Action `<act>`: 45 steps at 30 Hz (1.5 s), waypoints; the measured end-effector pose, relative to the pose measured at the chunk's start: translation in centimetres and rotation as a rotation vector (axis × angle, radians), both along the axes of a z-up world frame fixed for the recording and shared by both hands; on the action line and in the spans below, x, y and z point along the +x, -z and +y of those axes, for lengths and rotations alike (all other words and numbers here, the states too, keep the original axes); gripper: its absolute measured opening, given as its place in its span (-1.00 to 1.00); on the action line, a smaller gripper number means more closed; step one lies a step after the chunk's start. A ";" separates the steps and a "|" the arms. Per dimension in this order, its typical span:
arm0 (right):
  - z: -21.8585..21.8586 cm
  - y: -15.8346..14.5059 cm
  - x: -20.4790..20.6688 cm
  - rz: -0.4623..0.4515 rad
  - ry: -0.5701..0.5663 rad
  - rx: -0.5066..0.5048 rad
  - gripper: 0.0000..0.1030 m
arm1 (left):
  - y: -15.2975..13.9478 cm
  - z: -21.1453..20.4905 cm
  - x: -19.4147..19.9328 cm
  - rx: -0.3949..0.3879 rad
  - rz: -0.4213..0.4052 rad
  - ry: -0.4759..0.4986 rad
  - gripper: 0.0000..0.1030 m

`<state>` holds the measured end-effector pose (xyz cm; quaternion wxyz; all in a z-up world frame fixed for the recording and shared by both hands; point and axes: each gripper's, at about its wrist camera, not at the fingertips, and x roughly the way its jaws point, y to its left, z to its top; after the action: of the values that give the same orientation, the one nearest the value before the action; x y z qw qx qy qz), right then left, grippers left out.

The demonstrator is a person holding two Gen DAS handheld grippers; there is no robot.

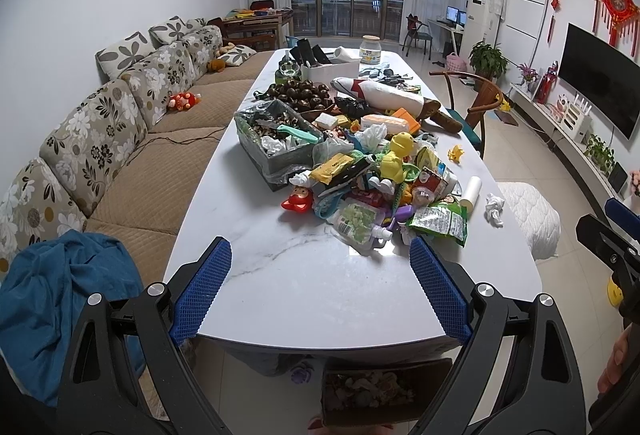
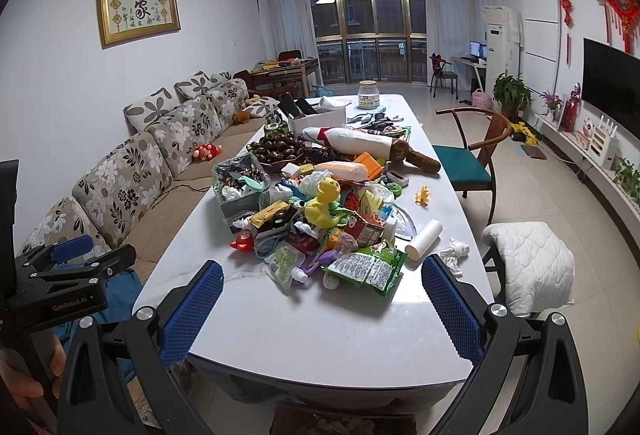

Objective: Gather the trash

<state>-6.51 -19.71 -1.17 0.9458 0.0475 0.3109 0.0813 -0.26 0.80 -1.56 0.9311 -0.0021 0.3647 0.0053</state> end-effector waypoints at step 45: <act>-13.8 19.7 14.6 0.423 0.101 0.710 -0.38 | 20.6 1.1 5.1 -0.071 0.439 -0.051 0.72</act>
<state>8.06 -33.56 -20.83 0.7888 0.4014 0.4483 0.1252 4.81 1.93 -22.13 0.8282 -0.0429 0.5586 0.0161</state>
